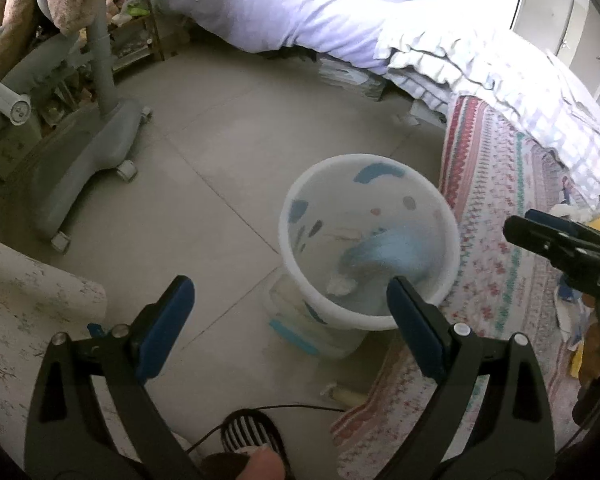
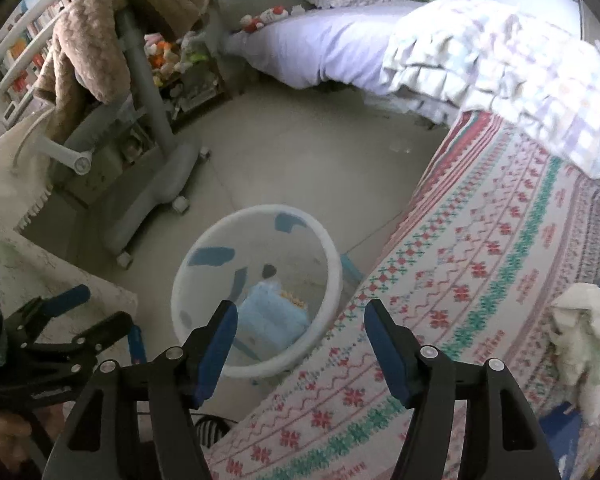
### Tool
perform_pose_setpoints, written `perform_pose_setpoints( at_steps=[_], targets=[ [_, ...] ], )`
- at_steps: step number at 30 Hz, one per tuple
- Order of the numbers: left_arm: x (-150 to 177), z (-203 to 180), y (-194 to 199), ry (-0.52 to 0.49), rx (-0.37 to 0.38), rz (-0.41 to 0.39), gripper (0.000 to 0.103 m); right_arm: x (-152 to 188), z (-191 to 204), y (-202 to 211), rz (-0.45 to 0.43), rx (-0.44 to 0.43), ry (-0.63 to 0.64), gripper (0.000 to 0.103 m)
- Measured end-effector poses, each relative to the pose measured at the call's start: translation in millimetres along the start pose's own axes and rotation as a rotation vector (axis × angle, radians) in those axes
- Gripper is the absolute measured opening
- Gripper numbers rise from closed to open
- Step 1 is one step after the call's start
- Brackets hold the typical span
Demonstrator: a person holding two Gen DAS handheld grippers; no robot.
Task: Collect trash
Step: 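Carry both items to the white wastebasket and open both grippers over it, then grasp the blue tissue box with the right gripper while the left gripper grasps the crumpled white bag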
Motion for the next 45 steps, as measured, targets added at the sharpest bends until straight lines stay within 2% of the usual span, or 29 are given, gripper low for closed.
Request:
perform_pose_setpoints(
  at_steps=[6, 17, 21, 27, 31, 37, 43, 44, 45],
  targets=[
    [1.9, -17.7, 6.1, -0.024, 0.026, 0.004, 0.097, 19.0, -21.8, 38.3, -0.017, 0.046, -0.02, 0.071],
    [14.4, -63.7, 21.9, -0.096, 0.097, 0.004, 0.097, 67.2, -100.6, 112.8, -0.04, 0.183, -0.101, 0.076],
    [20.0, -78.6, 23.3, -0.133, 0.102, 0.004, 0.102, 86.6, -128.3, 126.5, -0.031, 0.221, -0.151, 0.078],
    [24.1, -93.9, 20.4, -0.173, 0.093, 0.019, 0.102, 126.1, -172.7, 121.1, 0.079, 0.319, -0.205, 0.079],
    [27.0, -103.5, 19.7, -0.18, 0.105, 0.029, 0.102, 139.3, -185.5, 119.2, 0.107, 0.362, -0.181, 0.079],
    [32.8, -116.4, 14.6, -0.195, 0.113, 0.058, 0.102, 145.4, -194.6, 103.9, 0.153, 0.368, -0.134, 0.079],
    [33.6, -125.7, 16.9, -0.2, 0.128, 0.062, 0.102, 144.7, -193.7, 86.4, 0.18, 0.323, -0.122, 0.078],
    [33.7, -126.3, 17.2, -0.199, 0.13, 0.061, 0.102, 144.4, -193.9, 84.6, 0.184, 0.322, -0.118, 0.076],
    [33.6, -127.4, 17.6, -0.197, 0.133, 0.061, 0.102, 143.9, -194.5, 83.2, 0.187, 0.327, -0.114, 0.067]
  ],
)
Point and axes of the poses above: each gripper's, at about its wrist camera, not at the fingertips, and y roughly against the way its jaws point, z to its left, x to its underside, the point moved 7 cm from there along -y, roughly the way its jaws point, and after that the axes turned 1 degree about y, right-handed, at the moved point
